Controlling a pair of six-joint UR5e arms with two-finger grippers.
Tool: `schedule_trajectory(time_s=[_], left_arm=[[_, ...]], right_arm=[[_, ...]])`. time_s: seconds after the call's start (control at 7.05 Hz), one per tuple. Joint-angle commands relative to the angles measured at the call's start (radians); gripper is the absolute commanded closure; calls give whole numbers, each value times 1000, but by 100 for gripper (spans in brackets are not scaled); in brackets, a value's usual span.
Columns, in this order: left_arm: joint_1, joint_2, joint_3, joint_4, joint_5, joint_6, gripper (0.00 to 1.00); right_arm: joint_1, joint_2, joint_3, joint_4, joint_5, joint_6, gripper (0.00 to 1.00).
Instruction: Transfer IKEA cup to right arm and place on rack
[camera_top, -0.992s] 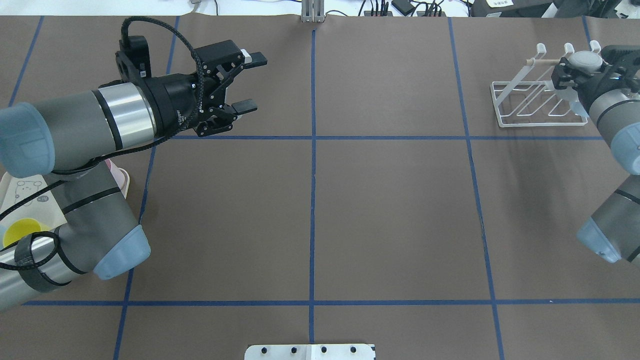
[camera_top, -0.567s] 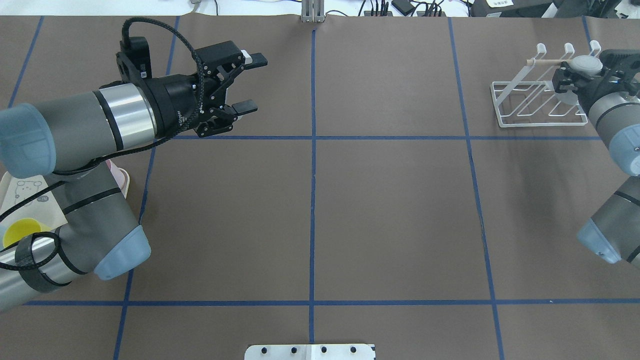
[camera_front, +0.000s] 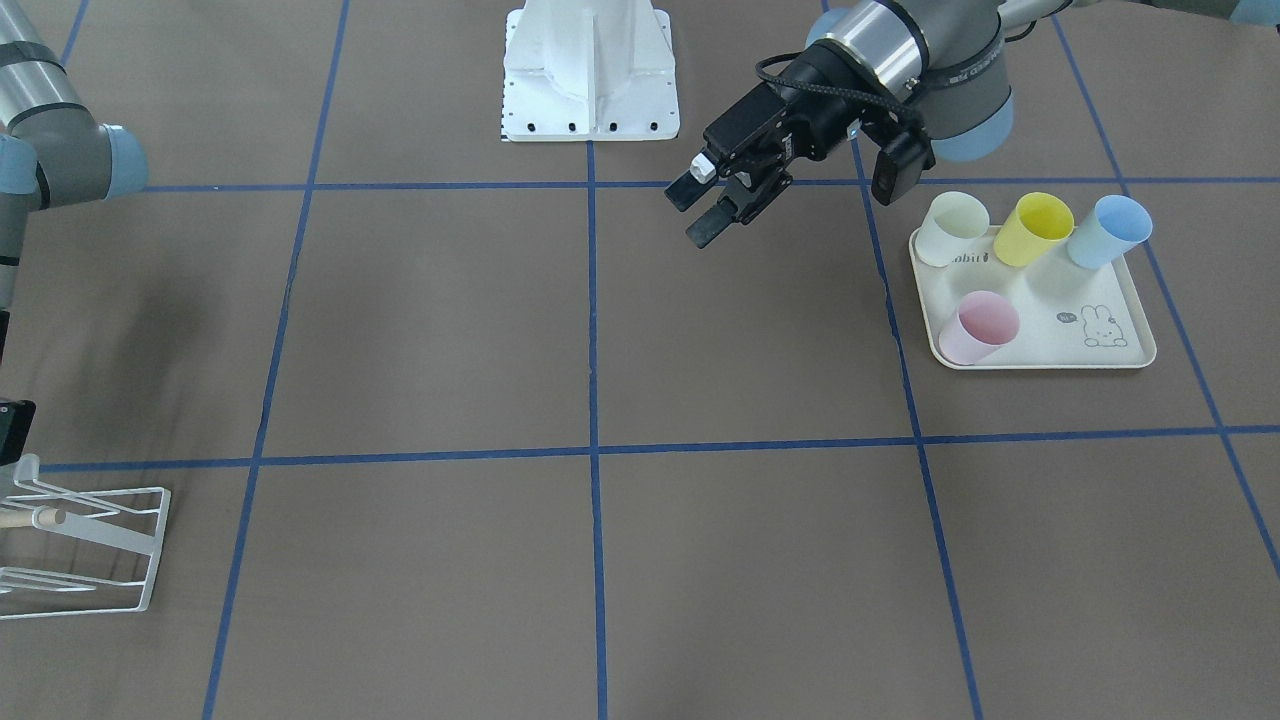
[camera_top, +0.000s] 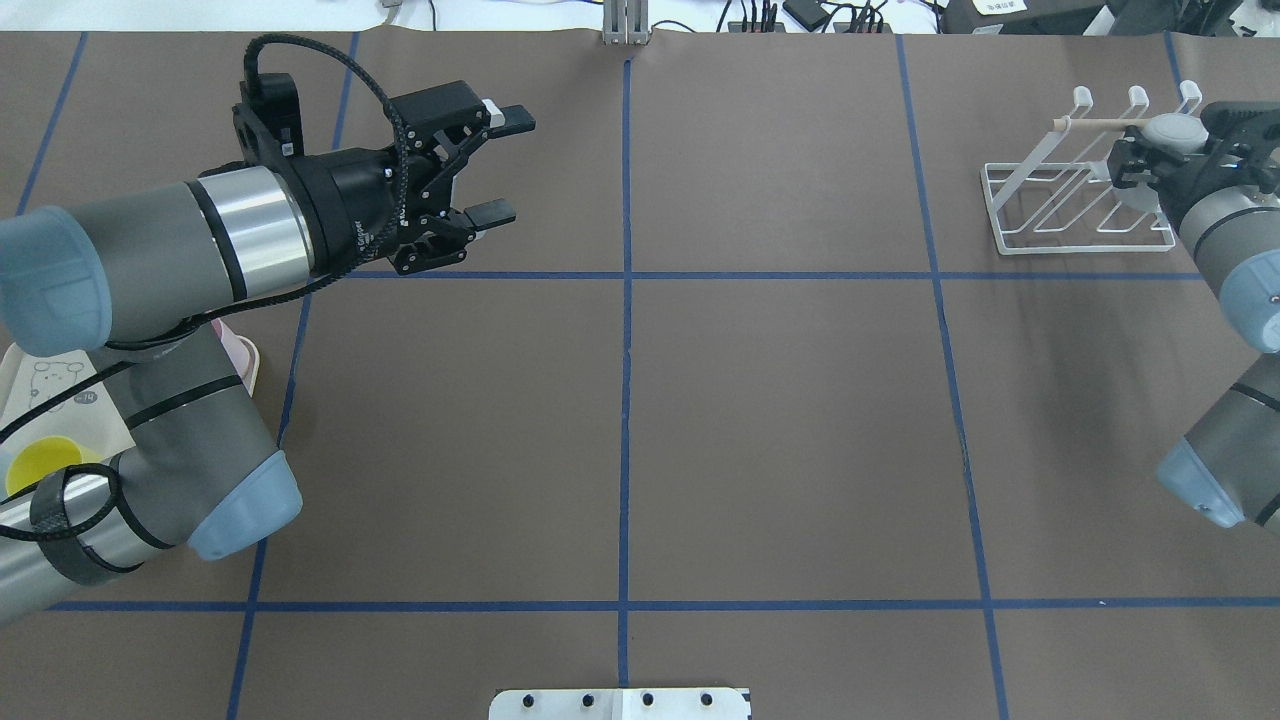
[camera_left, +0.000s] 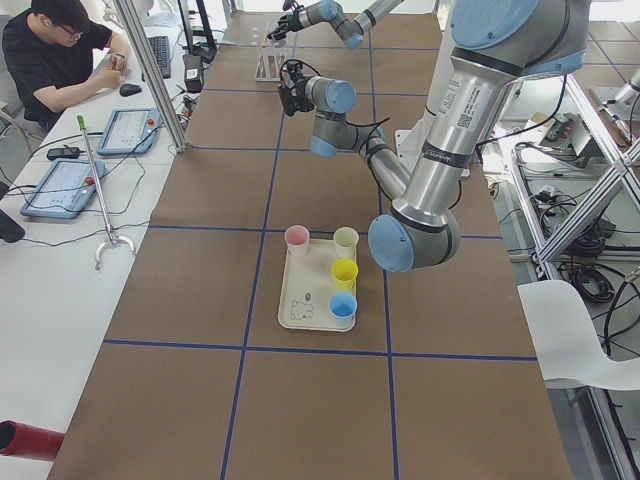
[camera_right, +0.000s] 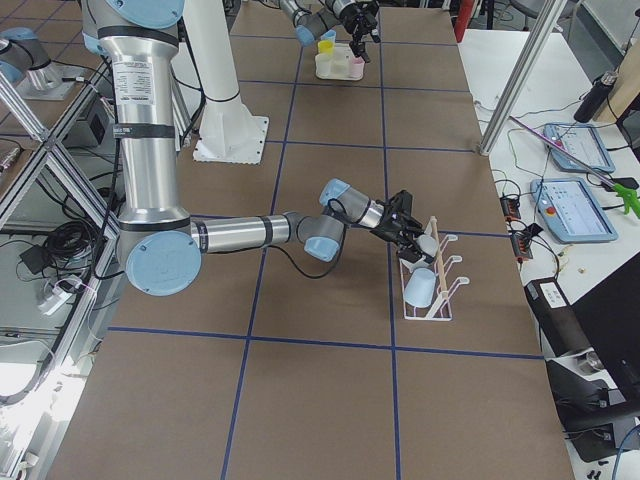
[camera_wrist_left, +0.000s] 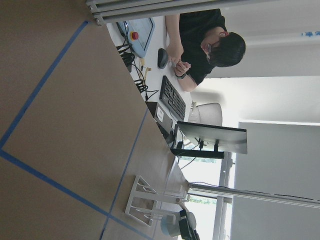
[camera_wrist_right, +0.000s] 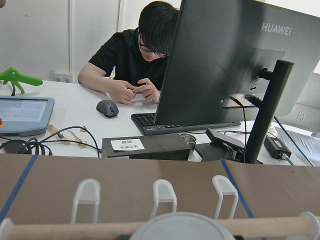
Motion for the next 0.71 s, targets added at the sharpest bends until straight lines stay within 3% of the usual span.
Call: schedule_trajectory(time_s=[0.0, 0.57], left_arm=[[0, 2, 1, 0, -2, 1, 0], [0, 2, -2, 0, -2, 3, 0]], right_arm=[[2, -12, -3, 2, 1, -8, 0], [4, -13, 26, 2, 12, -8, 0]])
